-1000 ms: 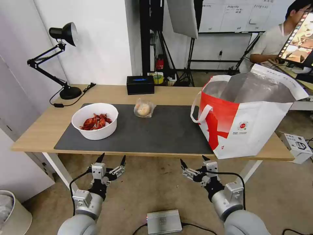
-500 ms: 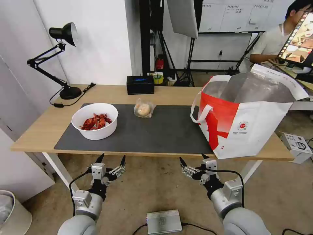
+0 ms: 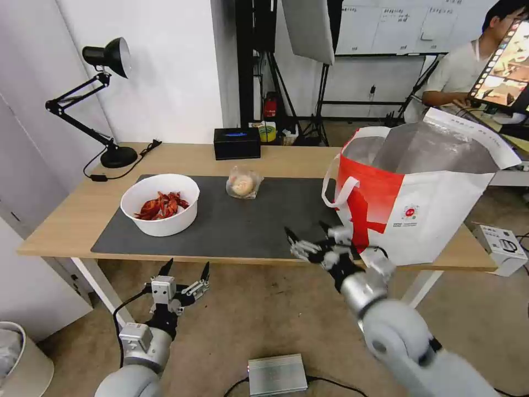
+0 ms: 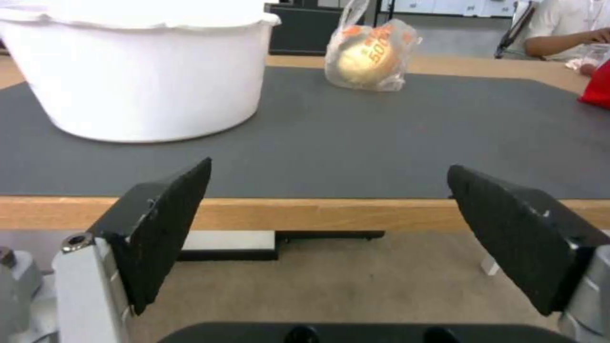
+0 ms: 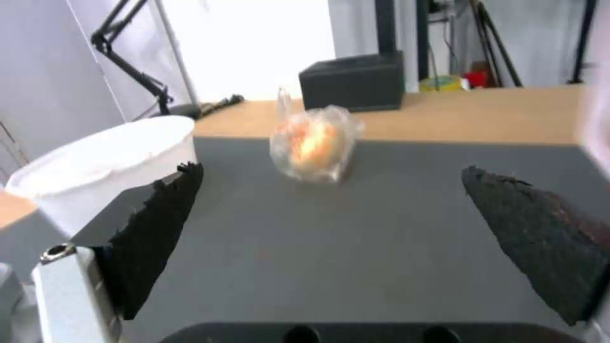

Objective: Pick up the trash from the table and place it into the takeout bag.

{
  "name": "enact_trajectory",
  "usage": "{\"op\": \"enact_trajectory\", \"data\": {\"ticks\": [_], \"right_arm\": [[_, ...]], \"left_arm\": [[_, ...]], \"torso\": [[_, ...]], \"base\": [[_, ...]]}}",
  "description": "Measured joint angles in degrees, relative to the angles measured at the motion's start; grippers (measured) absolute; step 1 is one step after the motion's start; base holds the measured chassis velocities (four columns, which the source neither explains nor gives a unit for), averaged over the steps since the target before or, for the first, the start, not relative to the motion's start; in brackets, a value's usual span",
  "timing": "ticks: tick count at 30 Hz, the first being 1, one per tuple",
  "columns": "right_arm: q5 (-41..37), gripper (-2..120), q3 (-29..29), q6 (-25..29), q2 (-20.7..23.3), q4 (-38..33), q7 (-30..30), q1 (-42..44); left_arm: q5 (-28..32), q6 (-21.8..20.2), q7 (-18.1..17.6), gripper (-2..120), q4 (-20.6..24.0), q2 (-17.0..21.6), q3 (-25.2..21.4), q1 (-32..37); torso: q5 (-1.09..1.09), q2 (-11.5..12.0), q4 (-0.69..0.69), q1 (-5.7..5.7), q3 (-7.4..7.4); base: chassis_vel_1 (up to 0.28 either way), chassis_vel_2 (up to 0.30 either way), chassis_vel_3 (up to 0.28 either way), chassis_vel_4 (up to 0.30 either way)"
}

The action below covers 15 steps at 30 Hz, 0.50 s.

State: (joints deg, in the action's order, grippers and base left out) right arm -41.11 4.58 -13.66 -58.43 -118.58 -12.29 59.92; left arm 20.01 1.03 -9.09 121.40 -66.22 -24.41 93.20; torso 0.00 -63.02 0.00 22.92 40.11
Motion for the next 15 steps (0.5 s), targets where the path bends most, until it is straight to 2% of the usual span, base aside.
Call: {"op": "enact_trajectory", "data": {"ticks": [2, 6, 8, 11, 12, 15], "right_arm": [[-1.5, 100, -3.8, -0.5, -1.6, 5.4, 0.0, -7.0], [-2.6, 100, -7.3, -1.1, -3.9, 10.8, 0.0, -12.7], [-2.6, 100, -7.3, -1.1, -3.9, 10.8, 0.0, -12.7], [-3.2, 100, -13.4, -2.1, -10.6, 25.0, -1.7, -26.1], [-3.2, 100, -13.4, -2.1, -10.6, 25.0, -1.7, -26.1], [-3.1, 100, -14.7, -3.0, -14.3, 31.5, -3.5, -31.4]], "left_arm": [[0.0, 0.0, 0.0, 100, 0.0, -0.3, -0.3, 0.2], [-0.1, 0.0, 0.0, 100, -0.1, -0.7, -0.6, 0.6], [-0.1, 0.0, 0.0, 100, -0.1, -0.7, -0.6, 0.6], [-0.2, 0.1, 0.0, 100, -0.4, -1.3, -1.5, 1.3], [-0.2, 0.1, 0.0, 100, -0.4, -1.3, -1.5, 1.3], [-0.2, 0.1, 0.1, 100, -0.5, -1.5, -1.8, 1.4]], "torso": [[-0.01, 0.0, 0.01, 0.00, 0.00], [0.00, 0.0, 0.01, 0.00, 0.00], [0.00, 0.0, 0.01, 0.00, 0.00], [-0.01, 0.0, 0.00, 0.01, 0.01], [-0.01, 0.0, 0.00, 0.01, 0.01], [-0.02, 0.0, 0.01, 0.01, 0.01]], "base": [[0.000, 0.000, 0.000, 0.000], [0.000, 0.000, 0.000, 0.000], [0.000, 0.000, 0.000, 0.000], [0.000, 0.000, 0.000, 0.000], [0.000, 0.000, 0.000, 0.000], [0.000, 0.000, 0.000, 0.000]]}}
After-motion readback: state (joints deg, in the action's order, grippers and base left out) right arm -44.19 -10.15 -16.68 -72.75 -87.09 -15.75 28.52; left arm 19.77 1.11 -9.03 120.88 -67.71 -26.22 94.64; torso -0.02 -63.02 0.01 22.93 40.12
